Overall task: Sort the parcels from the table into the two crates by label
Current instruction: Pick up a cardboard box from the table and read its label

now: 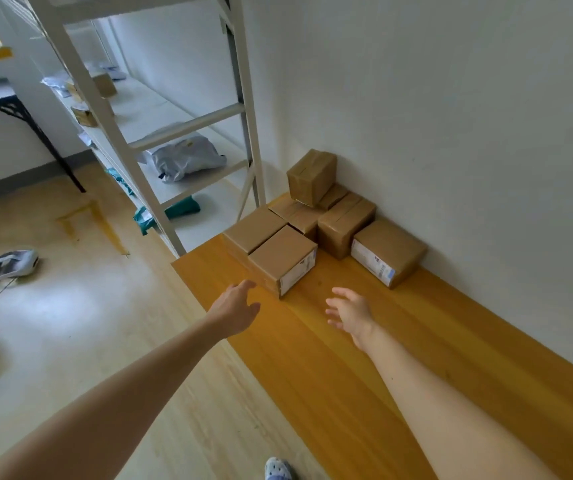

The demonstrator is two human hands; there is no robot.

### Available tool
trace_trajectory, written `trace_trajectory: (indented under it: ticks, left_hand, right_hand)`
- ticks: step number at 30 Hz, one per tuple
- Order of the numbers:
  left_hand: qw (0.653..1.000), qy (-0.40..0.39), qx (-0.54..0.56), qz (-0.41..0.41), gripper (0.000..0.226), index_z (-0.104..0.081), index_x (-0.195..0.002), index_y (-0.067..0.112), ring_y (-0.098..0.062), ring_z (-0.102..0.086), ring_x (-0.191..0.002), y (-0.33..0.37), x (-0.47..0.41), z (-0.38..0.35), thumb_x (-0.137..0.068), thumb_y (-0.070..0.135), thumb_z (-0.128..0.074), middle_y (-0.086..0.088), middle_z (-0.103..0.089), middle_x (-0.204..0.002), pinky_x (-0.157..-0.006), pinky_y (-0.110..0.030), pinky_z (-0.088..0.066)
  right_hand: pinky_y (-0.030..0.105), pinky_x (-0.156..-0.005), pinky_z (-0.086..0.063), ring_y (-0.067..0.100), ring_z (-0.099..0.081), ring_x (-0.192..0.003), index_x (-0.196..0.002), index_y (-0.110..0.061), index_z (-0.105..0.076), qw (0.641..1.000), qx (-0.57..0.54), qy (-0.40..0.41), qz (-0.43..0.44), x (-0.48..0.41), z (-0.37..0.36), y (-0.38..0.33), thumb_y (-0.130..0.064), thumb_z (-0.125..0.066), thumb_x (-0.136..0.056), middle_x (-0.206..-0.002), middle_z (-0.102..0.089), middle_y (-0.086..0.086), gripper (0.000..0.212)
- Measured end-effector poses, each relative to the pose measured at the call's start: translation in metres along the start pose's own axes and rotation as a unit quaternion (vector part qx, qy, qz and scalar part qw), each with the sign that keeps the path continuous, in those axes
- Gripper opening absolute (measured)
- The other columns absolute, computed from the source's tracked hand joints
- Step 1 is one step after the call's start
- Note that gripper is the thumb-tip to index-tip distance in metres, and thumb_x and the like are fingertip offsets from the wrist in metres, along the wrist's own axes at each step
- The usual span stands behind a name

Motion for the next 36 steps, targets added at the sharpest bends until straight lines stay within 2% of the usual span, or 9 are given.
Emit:
trace_trajectory:
  ticks: [3,8,12,15,19,22,25,32,36]
  left_hand:
    - [1.000,-0.001,0.002,-0.005,0.053,-0.031,-0.147,0.020,-0.019,-0.055,-0.107,-0.006,-0.023,0.000,-0.099,0.028,-0.050,-0.009,-0.035,-0.149,-0.077,-0.023,-0.043]
    - [0.999,-0.029,0.006,-0.031,0.058,-0.026,-0.149,0.021,-0.026,-0.047,-0.127,-0.017,-0.060,0.001,-0.098,0.034,-0.051,-0.008,-0.020,-0.157,-0.097,-0.035,-0.048]
    - [0.997,-0.068,-0.019,-0.041,0.066,-0.016,-0.152,0.027,-0.033,-0.025,-0.143,-0.022,-0.092,0.005,-0.097,0.040,-0.050,-0.008,-0.001,-0.161,-0.109,-0.045,-0.038]
    - [0.995,-0.073,-0.031,-0.058,0.068,-0.013,-0.153,0.030,-0.032,-0.007,-0.147,-0.018,-0.112,0.009,-0.096,0.043,-0.050,-0.007,0.007,-0.161,-0.111,-0.046,-0.031]
    - [0.995,-0.051,-0.016,-0.079,0.068,-0.017,-0.151,0.029,-0.028,-0.005,-0.147,-0.017,-0.129,0.004,-0.095,0.044,-0.052,-0.007,0.002,-0.161,-0.108,-0.043,-0.035]
    - [0.993,-0.056,-0.012,-0.099,0.068,-0.020,-0.150,0.028,-0.029,-0.005,-0.146,-0.021,-0.137,-0.006,-0.093,0.046,-0.053,-0.008,0.002,-0.160,-0.106,-0.042,-0.037]
    - [0.992,-0.056,-0.019,-0.108,0.068,-0.023,-0.149,0.026,-0.031,-0.003,-0.144,-0.022,-0.143,-0.013,-0.092,0.047,-0.055,-0.009,0.000,-0.159,-0.109,-0.044,-0.035]
    - [0.991,-0.055,-0.026,-0.122,0.072,-0.022,-0.149,0.024,-0.035,-0.002,-0.141,-0.025,-0.143,-0.022,-0.090,0.045,-0.058,-0.012,-0.001,-0.157,-0.112,-0.041,-0.026]
    - [0.990,-0.037,0.023,-0.132,0.072,-0.030,-0.143,0.019,-0.035,-0.012,-0.134,-0.023,-0.141,-0.025,-0.084,0.038,-0.068,-0.015,-0.016,-0.148,-0.106,-0.039,-0.030]
  right_hand:
    - [0.031,-0.078,-0.055,0.022,-0.059,-0.104,-0.134,-0.016,-0.050,1.000,0.000,0.002,-0.028,-0.019,-0.012,0.004,-0.009,-0.050,-0.097,-0.115,-0.056,0.003,0.037]
    - [0.029,-0.073,-0.054,0.020,-0.059,-0.104,-0.134,-0.018,-0.050,0.998,-0.005,0.013,-0.056,-0.042,-0.032,0.005,-0.007,-0.048,-0.097,-0.117,-0.056,0.002,0.039]
    - [0.029,-0.073,-0.054,0.021,-0.059,-0.104,-0.136,-0.020,-0.050,0.996,-0.027,0.033,-0.081,-0.060,-0.050,0.005,-0.004,-0.044,-0.098,-0.116,-0.054,0.003,0.042]
    - [0.031,-0.076,-0.054,0.022,-0.058,-0.105,-0.141,-0.020,-0.044,0.993,-0.046,0.047,-0.101,-0.069,-0.068,0.004,-0.003,-0.041,-0.099,-0.121,-0.052,0.006,0.045]
    - [0.036,-0.087,-0.053,0.022,-0.055,-0.111,-0.147,-0.019,-0.034,0.987,-0.075,0.064,-0.125,-0.078,-0.090,0.000,-0.011,-0.039,-0.102,-0.129,-0.049,0.006,0.046]
    - [0.035,-0.089,-0.052,0.023,-0.050,-0.120,-0.148,-0.021,-0.032,0.983,-0.089,0.078,-0.137,-0.084,-0.099,-0.006,-0.014,-0.038,-0.103,-0.145,-0.042,0.008,0.046]
    - [0.034,-0.090,-0.050,0.025,-0.043,-0.131,-0.150,-0.024,-0.029,0.981,-0.098,0.087,-0.145,-0.088,-0.104,-0.011,-0.015,-0.037,-0.103,-0.151,-0.035,0.006,0.048]
    - [0.036,-0.096,-0.049,0.023,-0.042,-0.130,-0.151,-0.026,-0.026,0.978,-0.108,0.094,-0.151,-0.085,-0.114,-0.017,0.006,-0.033,-0.093,-0.152,-0.034,0.005,0.066]
    - [0.038,-0.097,-0.050,0.022,-0.045,-0.127,-0.151,-0.026,-0.025,0.976,-0.125,0.110,-0.143,-0.082,-0.121,-0.025,0.006,-0.035,-0.095,-0.149,-0.038,0.006,0.065]
Point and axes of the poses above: each hand's wrist, its own x-axis away from the middle knuckle, its own z-axis out of the back of the hand, y = z × x, the point moved 3 cm from there along -x, towards the middle knuckle
